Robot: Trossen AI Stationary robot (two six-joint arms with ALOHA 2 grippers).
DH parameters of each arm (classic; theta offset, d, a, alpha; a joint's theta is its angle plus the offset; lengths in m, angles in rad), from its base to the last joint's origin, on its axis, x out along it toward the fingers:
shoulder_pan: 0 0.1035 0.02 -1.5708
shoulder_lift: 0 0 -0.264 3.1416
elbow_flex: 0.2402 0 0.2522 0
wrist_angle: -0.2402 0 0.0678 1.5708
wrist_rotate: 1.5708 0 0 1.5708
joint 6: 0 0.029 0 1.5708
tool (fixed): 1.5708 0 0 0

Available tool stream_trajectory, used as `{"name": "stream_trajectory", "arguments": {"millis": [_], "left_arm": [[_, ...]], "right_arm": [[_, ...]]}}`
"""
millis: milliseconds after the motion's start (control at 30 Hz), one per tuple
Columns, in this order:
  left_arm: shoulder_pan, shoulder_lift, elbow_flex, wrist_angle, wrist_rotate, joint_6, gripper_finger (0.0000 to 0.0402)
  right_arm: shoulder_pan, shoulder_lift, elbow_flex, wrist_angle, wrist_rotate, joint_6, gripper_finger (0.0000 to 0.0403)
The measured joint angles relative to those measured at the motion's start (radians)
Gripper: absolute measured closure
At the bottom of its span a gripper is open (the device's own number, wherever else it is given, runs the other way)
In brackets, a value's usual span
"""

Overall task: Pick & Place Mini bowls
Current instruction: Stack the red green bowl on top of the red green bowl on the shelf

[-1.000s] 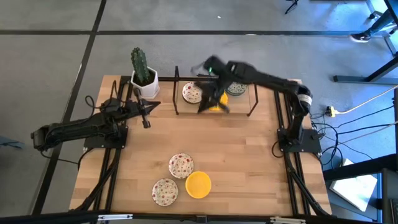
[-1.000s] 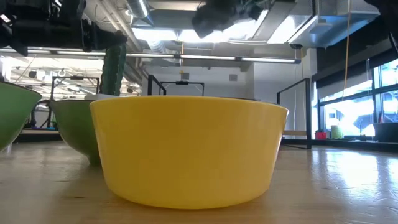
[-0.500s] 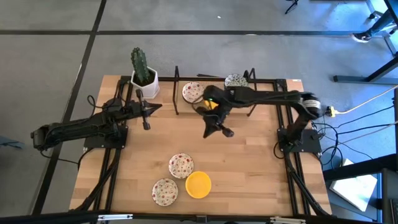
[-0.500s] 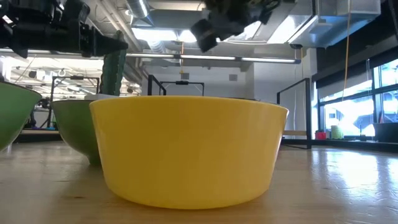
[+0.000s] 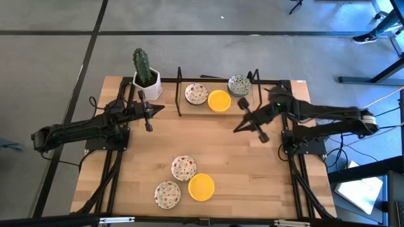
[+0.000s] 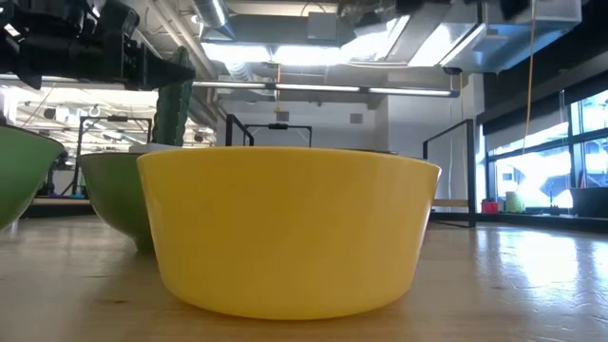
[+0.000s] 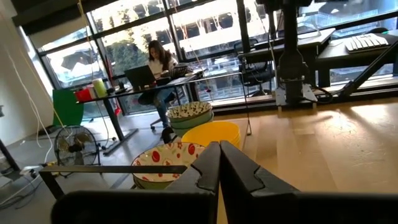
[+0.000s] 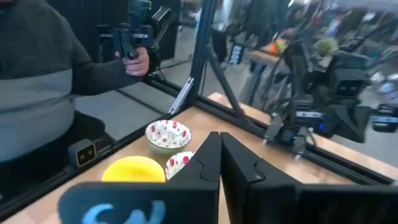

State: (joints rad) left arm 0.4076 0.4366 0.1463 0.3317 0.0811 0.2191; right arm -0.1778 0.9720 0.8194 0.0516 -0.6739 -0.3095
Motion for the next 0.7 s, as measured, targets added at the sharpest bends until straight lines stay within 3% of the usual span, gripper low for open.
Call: {"name": "stream_trajectory", "arguments": {"millis": [200, 400, 533, 700], "left_arm": [[0.0, 0.0, 0.0, 0.01, -0.001, 0.02, 0.0398], [0.0, 0.0, 0.0, 0.055, 0.0, 0.064, 0.0398], [0.0, 0.0, 0.0, 0.084, 0.001, 0.067, 0.0398], [0.0, 0.0, 0.0, 0.095, 0.048, 0.073, 0.0398]], "right_arm": [[-0.054, -0.161, -0.262, 0.273, 0.001, 0.145, 0.0394], [-0.064, -0.187, -0.43, 0.519, 0.002, 0.184, 0.0397], [-0.092, -0.189, -0.449, 0.564, 0.051, 0.274, 0.0396], [-0.119, -0.195, -0.45, 0.546, 0.02, 0.345, 0.04]]}}
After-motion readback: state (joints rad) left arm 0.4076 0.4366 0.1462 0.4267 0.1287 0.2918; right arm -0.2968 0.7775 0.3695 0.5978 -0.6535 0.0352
